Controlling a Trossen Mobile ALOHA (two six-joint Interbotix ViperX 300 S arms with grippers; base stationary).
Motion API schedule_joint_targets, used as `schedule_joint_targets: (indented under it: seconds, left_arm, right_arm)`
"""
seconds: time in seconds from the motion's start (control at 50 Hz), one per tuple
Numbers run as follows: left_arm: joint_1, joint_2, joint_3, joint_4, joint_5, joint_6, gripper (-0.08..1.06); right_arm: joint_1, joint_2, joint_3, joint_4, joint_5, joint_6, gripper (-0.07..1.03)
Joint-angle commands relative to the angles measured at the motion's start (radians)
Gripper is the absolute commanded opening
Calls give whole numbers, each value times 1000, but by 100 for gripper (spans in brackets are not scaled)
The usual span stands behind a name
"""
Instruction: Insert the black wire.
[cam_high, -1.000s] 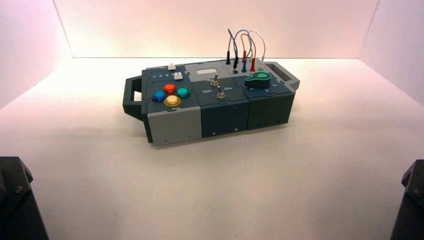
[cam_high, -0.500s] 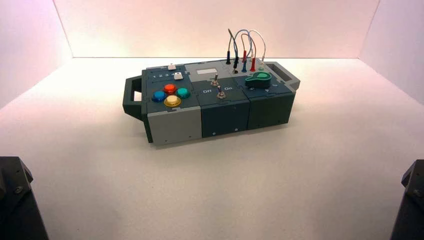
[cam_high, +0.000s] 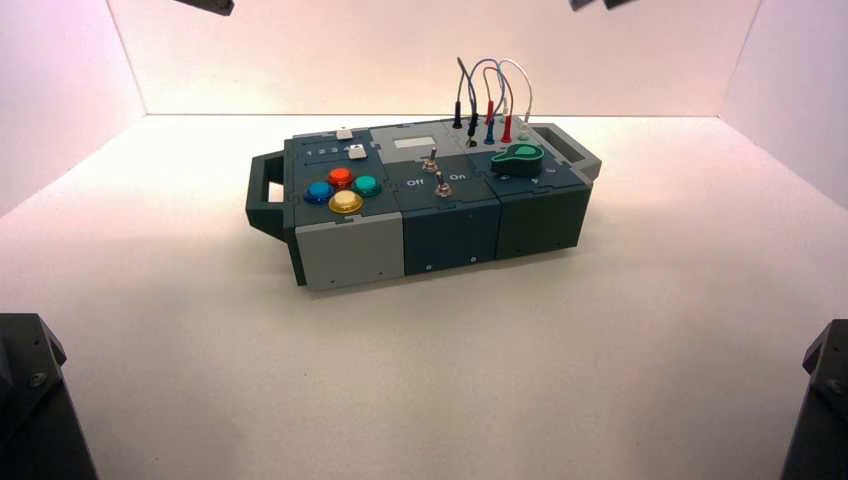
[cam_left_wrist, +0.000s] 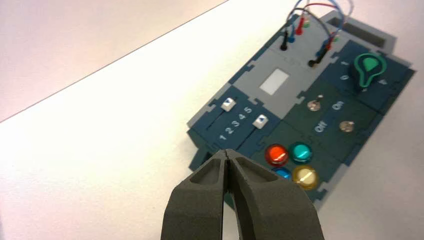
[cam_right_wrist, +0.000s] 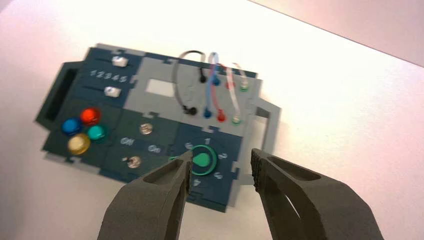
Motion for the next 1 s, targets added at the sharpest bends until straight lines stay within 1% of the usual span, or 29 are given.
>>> schedule_joint_targets:
  seconds: [0.02,0.08,0.14,0.2,0.28,0.38,0.54,0.58,0.78,1.0]
  left_arm:
    - [-35,-8,-34,-6,15,-3,-3]
    - [-55,-5,-37,-6,28,-3,-3]
    - [-69,0,-41,-6,44,-3,-3]
    - [-84,12,-41,-8,60,-5,-3]
    - [-98,35,-44,-11,64,-5,-3]
    - [-107,58,-54,-12,75,-5,-3]
    - [-112,86,-57,-12,81,-5,-3]
    - [-112,91,-57,-14,80,-3,-3]
    - [-114,133,-60,-12,66,-3,-3]
    - [-114,149,-58,-9,41,0,-3]
  right_arm:
    - [31,9,-54,2,46,-6,62]
    - [46,26,-64,2,75,-6,62]
    - [55,38,-71,2,87,-6,62]
    - [72,63,-78,-2,87,-6,62]
    - [77,95,-86,-5,71,0,62]
    - [78,129,-92,-5,40,17,62]
    - [81,189,-101,-2,-17,63,62]
    - [86,199,-101,2,-28,66,62]
    - [121,295,-127,14,-41,67,62]
    - [126,350,-143,15,-49,67,62]
